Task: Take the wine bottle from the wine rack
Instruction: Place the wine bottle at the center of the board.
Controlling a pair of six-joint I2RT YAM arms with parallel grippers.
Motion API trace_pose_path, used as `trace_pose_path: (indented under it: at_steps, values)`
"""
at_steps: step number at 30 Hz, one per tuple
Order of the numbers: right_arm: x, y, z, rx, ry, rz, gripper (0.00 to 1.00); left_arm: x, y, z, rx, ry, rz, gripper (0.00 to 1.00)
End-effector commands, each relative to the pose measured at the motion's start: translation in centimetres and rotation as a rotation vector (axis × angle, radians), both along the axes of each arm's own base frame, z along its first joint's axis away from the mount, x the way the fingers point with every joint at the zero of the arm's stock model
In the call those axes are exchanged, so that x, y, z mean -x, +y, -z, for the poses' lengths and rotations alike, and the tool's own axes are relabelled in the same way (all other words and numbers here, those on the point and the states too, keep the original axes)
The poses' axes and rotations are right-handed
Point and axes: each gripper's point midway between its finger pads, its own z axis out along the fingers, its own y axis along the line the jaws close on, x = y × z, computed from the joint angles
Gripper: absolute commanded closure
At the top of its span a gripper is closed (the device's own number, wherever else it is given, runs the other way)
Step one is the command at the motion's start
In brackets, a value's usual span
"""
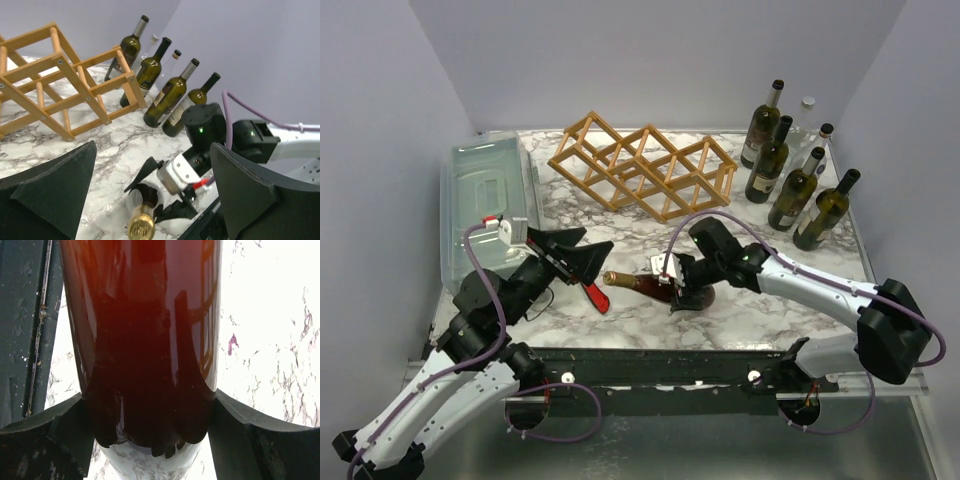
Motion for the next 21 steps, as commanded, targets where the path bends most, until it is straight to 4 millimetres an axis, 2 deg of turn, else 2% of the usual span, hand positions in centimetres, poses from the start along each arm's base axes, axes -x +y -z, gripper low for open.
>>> trace_pose_path:
  at_steps: [1,11,21]
  values:
    - [-1.3,2.3,-6.3,-0.240,-0.069,-0.002,0.74,1.6,-1.0,0.1,-0.003,-0.167,0.101,0.03]
    - [-3.7,1.1,-9.5,-0.360,-0.012,0.130,0.74,2.3,-2.8,2.1,-0.063,-0.350,0.191,0.01]
    - [-4.9,-0.2,-10.8,-0.430,0.001,0.208,0.74,2.2,-6.3,3.3,-0.045,-0.400,0.325,0.01]
